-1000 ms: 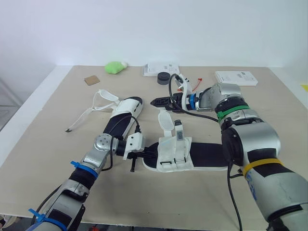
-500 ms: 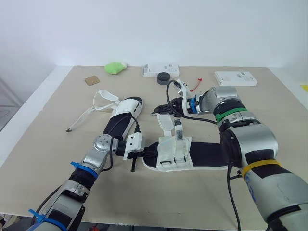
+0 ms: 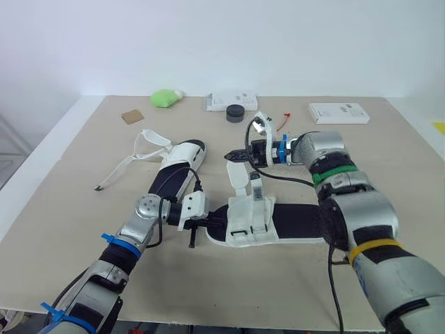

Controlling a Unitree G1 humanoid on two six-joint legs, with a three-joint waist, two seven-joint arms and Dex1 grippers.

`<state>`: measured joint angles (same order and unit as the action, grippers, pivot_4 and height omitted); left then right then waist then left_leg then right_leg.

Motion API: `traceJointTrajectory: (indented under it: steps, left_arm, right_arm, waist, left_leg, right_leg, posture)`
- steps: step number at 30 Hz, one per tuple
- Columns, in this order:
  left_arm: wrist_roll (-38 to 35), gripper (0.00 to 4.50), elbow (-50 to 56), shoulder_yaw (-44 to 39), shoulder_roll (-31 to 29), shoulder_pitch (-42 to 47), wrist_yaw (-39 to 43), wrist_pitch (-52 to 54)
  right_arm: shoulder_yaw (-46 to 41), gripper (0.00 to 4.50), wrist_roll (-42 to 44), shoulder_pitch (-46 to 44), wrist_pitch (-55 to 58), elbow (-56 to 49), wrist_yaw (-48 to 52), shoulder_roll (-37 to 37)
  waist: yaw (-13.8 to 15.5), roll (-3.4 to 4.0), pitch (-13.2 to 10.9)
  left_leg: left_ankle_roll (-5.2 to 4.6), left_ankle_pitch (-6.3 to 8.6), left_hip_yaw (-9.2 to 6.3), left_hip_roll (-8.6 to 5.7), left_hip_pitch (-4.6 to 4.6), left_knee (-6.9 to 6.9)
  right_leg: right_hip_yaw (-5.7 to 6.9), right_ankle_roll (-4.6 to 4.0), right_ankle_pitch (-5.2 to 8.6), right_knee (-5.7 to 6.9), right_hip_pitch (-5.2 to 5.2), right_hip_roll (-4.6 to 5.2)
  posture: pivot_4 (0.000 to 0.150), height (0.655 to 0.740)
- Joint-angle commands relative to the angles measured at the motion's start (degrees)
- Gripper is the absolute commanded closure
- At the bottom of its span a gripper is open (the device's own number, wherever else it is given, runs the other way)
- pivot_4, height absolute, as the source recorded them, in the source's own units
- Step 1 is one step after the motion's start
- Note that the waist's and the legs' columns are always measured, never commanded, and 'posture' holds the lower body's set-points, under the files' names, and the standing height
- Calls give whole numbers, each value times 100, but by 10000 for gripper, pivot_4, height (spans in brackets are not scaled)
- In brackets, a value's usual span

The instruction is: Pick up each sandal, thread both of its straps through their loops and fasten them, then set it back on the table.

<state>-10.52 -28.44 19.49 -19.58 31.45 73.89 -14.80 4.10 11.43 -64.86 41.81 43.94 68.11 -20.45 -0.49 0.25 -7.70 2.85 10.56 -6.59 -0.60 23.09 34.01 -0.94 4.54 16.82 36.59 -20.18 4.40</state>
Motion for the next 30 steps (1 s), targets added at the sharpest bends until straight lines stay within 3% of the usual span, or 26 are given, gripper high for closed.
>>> traceJointTrajectory:
  steps: [1,4,7,11,15,21,25,30]
  left_arm:
    - [839,45000,-818,672,-208,-645,84,561]
    - [848,45000,-822,669,-210,-625,111,567]
    - [847,45000,-837,661,-218,-611,128,560]
    - [869,45000,-918,677,-227,-526,190,528]
    - [895,45000,-969,681,-217,-460,248,510]
    - [905,45000,-1055,699,-211,-393,286,478]
    - [926,45000,-1111,718,-202,-353,330,441]
    - [939,45000,-1199,709,-175,-280,342,409]
  right_arm:
    - [153,44413,231,687,-472,-2504,240,-302]
    - [166,44413,321,1633,-908,-4197,104,-520]
    - [104,44413,416,2093,-1181,-4902,-59,-596]
    - [496,44413,-535,3491,-3697,-5880,-250,-1021]
    - [728,44413,-1158,4354,-6424,-5796,-257,-1520]
    - [709,44413,-2347,4333,-9867,-4654,-1325,-1692]
    - [234,44413,-3371,3730,-11606,-3685,-2430,-1400]
    - [-254,44413,-4150,3445,-12669,-2995,-3297,-1228]
  waist:
    - [-4,-1,2]
    - [-19,-4,4]
    - [-27,-19,-2]
    - [13,-65,7]
    - [2,-73,4]
    - [-1,-86,-6]
    - [2,-87,-11]
    - [8,-105,-24]
  left_leg:
    - [1,0,-1,0,0,0]
    - [4,2,-8,0,0,-3]
    - [6,2,-9,1,-3,-3]
    - [23,5,-14,1,-2,-5]
    - [44,17,-5,0,-15,-5]
    - [44,17,-5,1,-27,-5]
    - [44,18,-5,0,-36,-8]
    - [46,18,-8,-1,-65,-22]
  right_leg:
    - [0,2,1,0,0,1]
    - [6,8,11,0,3,0]
    - [8,8,11,-1,7,1]
    - [18,9,28,-4,9,5]
    - [10,13,39,-8,24,9]
    - [12,11,41,-11,35,8]
    - [11,7,42,-11,43,8]
    - [12,-8,50,-12,74,8]
  posture:
    - [1500,7400]
    - [1500,7400]
    - [1500,7400]
    - [1500,7400]
    - [1500,7400]
    - [1500,7400]
    - [1500,7400]
    - [1500,7400]
